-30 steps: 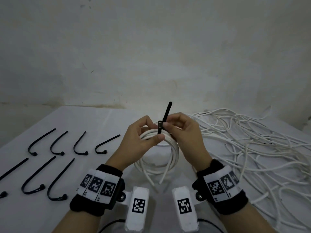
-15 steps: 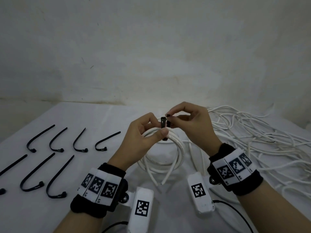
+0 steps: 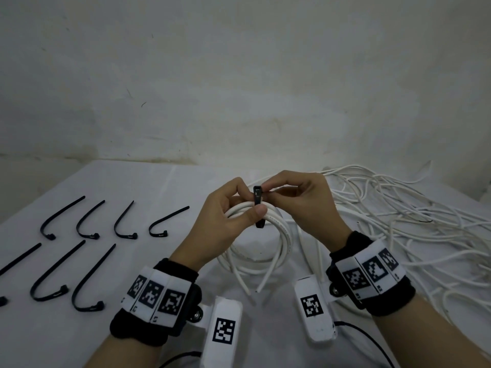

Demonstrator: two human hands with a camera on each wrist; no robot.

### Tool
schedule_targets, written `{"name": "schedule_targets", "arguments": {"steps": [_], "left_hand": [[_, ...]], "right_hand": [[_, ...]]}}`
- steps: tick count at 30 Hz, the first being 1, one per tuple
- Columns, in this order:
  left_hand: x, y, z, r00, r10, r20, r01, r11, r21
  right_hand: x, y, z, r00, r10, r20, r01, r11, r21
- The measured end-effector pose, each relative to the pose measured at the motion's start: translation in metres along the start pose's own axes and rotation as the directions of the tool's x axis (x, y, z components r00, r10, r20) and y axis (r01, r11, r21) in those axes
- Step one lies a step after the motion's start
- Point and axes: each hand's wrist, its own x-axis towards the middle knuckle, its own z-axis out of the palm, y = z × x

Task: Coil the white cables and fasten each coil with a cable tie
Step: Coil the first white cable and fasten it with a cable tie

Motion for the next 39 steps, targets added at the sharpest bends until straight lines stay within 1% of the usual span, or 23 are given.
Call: {"name": "schedule_targets", "arguments": {"steps": [8, 11, 16, 19, 21, 23, 26, 28, 31, 36, 37, 38, 39], "left_hand": [[-0.002, 0.000, 0.002, 0.999, 0.018, 0.031, -0.019, 0.999, 0.048], [-0.002, 0.000, 0.004, 1.000, 0.025, 0.007, -0.025, 0.997, 0.071], [0.000, -0.003, 0.002, 0.996, 0.014, -0.086, -0.010, 0.999, 0.049], [0.000, -0.002, 0.003, 0.995, 0.032, -0.099, -0.027, 0.998, 0.048], [0.000, -0.003, 0.004, 0.994, 0.040, -0.100, -0.036, 0.998, 0.046], [0.000, -0.005, 0.002, 0.993, 0.040, -0.107, -0.036, 0.999, 0.036], [-0.001, -0.005, 0.001, 0.992, 0.039, -0.120, -0.034, 0.999, 0.042], [0.000, -0.006, 0.000, 0.991, 0.030, -0.127, -0.022, 0.997, 0.068], [0.001, -0.007, 0.000, 0.991, 0.014, -0.132, -0.001, 0.996, 0.094], [0.001, -0.007, 0.000, 0.993, 0.017, -0.116, -0.003, 0.993, 0.118], [0.001, -0.006, -0.001, 0.993, 0.016, -0.115, -0.003, 0.994, 0.107], [0.001, -0.005, -0.001, 0.993, 0.016, -0.116, -0.006, 0.996, 0.085], [0.000, -0.004, -0.001, 0.993, 0.018, -0.121, -0.010, 0.998, 0.065]], "right_hand": [[-0.002, 0.000, 0.000, 1.000, 0.018, 0.002, -0.019, 0.999, 0.049], [-0.002, -0.003, -0.001, 1.000, 0.024, -0.008, -0.024, 0.999, 0.034], [-0.002, -0.006, -0.004, 0.998, 0.061, -0.035, -0.058, 0.996, 0.068], [-0.003, -0.008, -0.005, 0.998, 0.045, -0.035, -0.042, 0.998, 0.056], [-0.002, -0.010, -0.004, 1.000, 0.011, -0.023, -0.011, 1.000, 0.000], [0.000, -0.012, -0.004, 0.999, -0.045, 0.005, 0.045, 0.991, -0.124], [0.003, -0.015, -0.005, 0.989, -0.132, 0.072, 0.148, 0.934, -0.326], [0.004, -0.017, -0.006, 0.975, -0.185, 0.119, 0.218, 0.886, -0.409], [0.004, -0.019, -0.007, 0.960, -0.223, 0.170, 0.278, 0.834, -0.476], [0.004, -0.017, -0.007, 0.939, -0.255, 0.231, 0.342, 0.762, -0.550], [0.004, -0.018, -0.006, 0.939, -0.259, 0.225, 0.342, 0.761, -0.551], [0.004, -0.019, -0.006, 0.947, -0.249, 0.202, 0.320, 0.784, -0.532], [0.005, -0.019, -0.006, 0.962, -0.219, 0.162, 0.270, 0.835, -0.479]]}}
